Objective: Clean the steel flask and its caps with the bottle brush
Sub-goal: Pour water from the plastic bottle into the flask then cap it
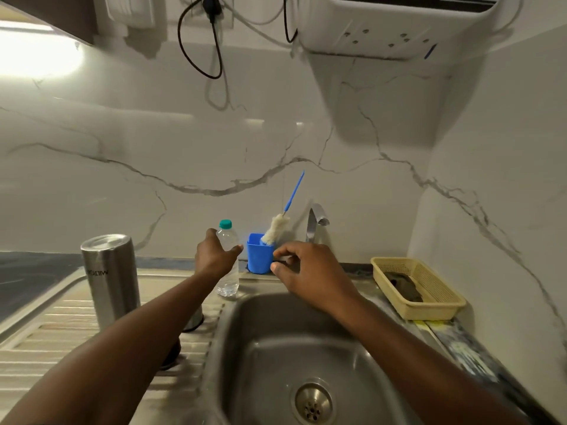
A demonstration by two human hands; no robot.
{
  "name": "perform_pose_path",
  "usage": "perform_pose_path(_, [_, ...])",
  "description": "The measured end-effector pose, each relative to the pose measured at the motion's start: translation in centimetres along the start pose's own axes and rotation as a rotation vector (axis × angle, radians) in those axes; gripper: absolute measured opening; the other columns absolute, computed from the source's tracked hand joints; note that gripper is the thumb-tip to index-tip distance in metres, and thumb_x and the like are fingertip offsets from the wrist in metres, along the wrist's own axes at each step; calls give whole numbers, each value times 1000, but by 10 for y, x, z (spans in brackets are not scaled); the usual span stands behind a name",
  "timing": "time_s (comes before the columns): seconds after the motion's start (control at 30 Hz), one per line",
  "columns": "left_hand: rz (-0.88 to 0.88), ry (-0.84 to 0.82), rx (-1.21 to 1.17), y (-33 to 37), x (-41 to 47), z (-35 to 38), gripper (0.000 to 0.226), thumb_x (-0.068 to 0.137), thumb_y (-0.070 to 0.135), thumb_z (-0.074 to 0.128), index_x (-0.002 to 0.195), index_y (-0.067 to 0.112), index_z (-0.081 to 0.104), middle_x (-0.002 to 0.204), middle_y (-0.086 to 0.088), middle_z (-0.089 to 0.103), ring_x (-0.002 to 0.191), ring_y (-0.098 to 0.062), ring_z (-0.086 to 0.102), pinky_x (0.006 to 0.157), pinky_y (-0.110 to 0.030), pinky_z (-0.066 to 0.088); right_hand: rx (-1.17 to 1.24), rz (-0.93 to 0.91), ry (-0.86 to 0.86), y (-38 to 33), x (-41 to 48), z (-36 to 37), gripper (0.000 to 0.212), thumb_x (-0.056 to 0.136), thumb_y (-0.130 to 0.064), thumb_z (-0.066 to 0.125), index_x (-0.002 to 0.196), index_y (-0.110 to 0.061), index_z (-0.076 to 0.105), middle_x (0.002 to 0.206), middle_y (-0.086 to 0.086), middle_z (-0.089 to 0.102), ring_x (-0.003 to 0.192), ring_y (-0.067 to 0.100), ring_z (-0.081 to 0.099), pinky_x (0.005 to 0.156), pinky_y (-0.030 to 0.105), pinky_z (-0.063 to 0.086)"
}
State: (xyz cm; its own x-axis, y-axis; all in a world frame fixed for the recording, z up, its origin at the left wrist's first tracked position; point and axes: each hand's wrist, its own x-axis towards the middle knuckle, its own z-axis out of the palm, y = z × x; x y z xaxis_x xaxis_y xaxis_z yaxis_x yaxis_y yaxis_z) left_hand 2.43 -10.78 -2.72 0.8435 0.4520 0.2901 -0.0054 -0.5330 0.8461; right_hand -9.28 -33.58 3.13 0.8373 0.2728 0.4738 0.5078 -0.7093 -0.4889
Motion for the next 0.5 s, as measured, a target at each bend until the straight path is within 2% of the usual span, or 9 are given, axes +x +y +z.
perform_pose_path(0.13, [66, -12, -43, 11, -23, -21, 61, 85, 39, 86, 132, 17, 53, 115, -2, 66, 102, -23, 66, 89, -43, 59, 28, -8, 6, -16, 5, -8, 37, 94, -41, 71, 129, -29, 69, 116, -9, 73, 100, 2, 66, 84, 18, 49])
perform_pose_path(0.27, [179, -105, -99, 29, -66, -58, 54, 80, 41, 90, 122, 22, 59, 107, 6, 71, 94, -13, 71, 86, -38, 60, 77, -50, 12, -42, 10, -11, 40, 94, -43, 72, 129, -26, 68, 122, -7, 71, 102, 6, 67, 94, 30, 57])
perform_pose_path(0.33, [213, -182, -132, 35, -94, -82, 52, 81, 38, 90, 122, 22, 62, 107, 6, 74, 94, -11, 73, 85, -35, 60, 87, -80, 8, -56, 10, -10, 45, 93, -49, 72, 130, -25, 66, 121, -7, 71, 97, 6, 67, 92, 31, 58])
perform_pose_path(0.43, [238, -261, -135, 34, -133, -113, 46, 82, 40, 89, 119, 27, 65, 103, 9, 77, 91, -5, 75, 83, -34, 62, 92, -111, -8, -77, 6, -8, 51, 88, -60, 73, 126, -27, 67, 104, -10, 72, 85, 2, 67, 82, 26, 57])
perform_pose_path(0.5, [251, -307, -139, 24, -153, -130, 46, 81, 42, 89, 119, 31, 67, 104, 10, 79, 92, -5, 76, 87, -41, 63, 83, -132, -36, -90, -2, -6, 50, 84, -65, 74, 117, -29, 70, 84, -11, 71, 76, 0, 66, 73, 23, 53])
